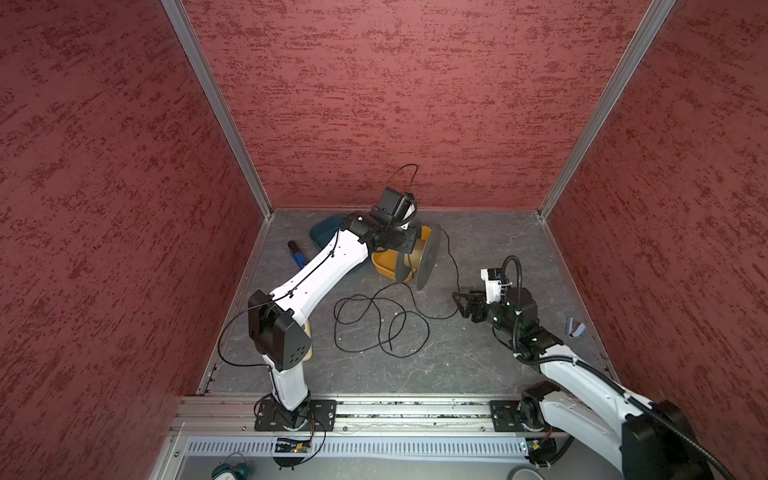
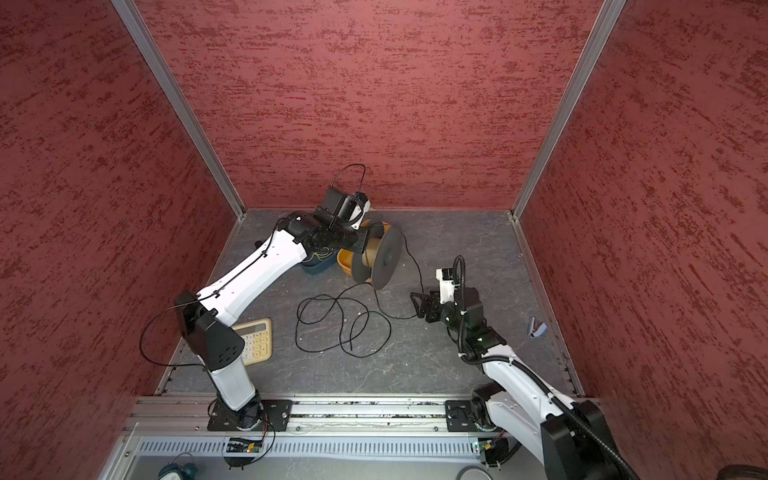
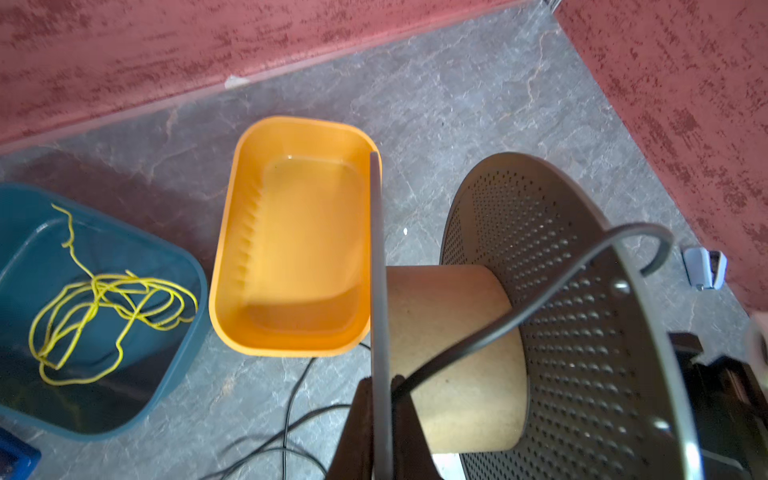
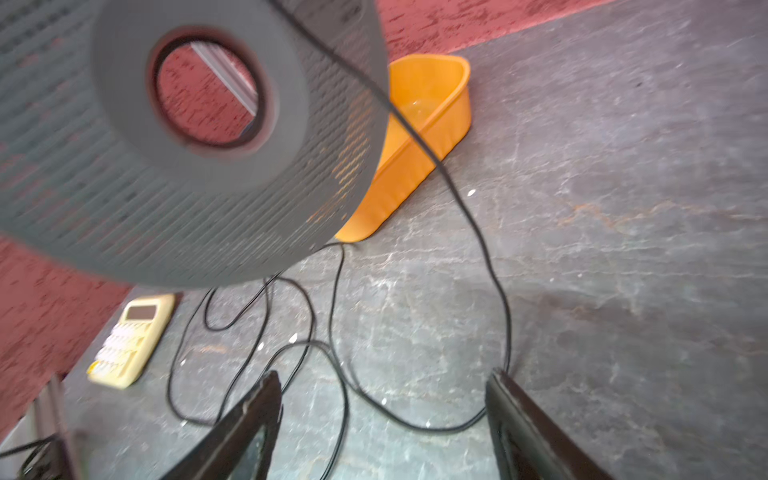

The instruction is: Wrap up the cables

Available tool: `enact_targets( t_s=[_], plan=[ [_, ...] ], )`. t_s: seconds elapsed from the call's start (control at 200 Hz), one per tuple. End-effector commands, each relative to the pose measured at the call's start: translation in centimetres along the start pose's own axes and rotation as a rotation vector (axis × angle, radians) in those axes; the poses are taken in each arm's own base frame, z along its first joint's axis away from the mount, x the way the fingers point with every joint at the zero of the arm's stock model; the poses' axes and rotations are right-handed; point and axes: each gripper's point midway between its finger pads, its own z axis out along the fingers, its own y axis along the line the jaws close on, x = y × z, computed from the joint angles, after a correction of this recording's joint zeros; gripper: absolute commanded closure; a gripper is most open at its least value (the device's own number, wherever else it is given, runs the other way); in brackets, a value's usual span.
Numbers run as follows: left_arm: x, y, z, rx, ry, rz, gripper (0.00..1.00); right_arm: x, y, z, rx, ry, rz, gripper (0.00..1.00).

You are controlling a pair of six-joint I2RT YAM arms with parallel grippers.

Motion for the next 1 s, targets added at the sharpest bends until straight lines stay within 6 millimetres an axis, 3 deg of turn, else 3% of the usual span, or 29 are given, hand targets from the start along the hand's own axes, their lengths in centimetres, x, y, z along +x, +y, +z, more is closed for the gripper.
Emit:
enact_targets(
  t_s=[0.0, 0.19, 0.391, 0.511, 0.656, 0.716, 0.852, 0.992],
  plan=[
    [-2.2, -1.3, -4.8, 0.078, -0.093, -0.032, 1.00, -3.5, -0.5, 0.2, 0.055, -0.161, -0.086, 0.24],
    [-1.8, -1.6, -6.6, 0.100, -0.096, -0.040, 1.00, -4.9, -0.6, 1.9, 0.058, -0.185, -0.147, 0.24],
    [-1.3, -2.2, -8.4, 0.141, -0.093, -0.035, 1.00, -4.6, -0.2, 4.7, -0.006, -0.174, -0.188, 0.28],
    [-0.8, -2.3, -9.4, 0.160, -0.099, -0.030, 1.00, -4.7, 0.3, 5.7, -0.044, -0.167, -0.185, 0.47],
    [0.0, -1.7, -10.2, 0.166, -0.104, -0.040, 1.00, -5.1, 1.5, 5.4, -0.099, -0.170, -0.173, 0.90],
    [0.4, -1.5, -10.4, 0.181, -0.095, -0.042, 1.00, -5.5, 1.9, 5.0, -0.107, -0.171, -0.167, 1.00],
    [0.7, -0.7, -11.4, 0.206, -0.104, -0.043, 1.00, -7.1, 2.3, 4.6, -0.082, -0.148, -0.138, 1.00],
    [0.7, -1.0, -12.2, 0.269, -0.106, -0.052, 1.00, -8.2, 1.3, 6.1, -0.018, -0.064, -0.094, 1.00]
  ],
)
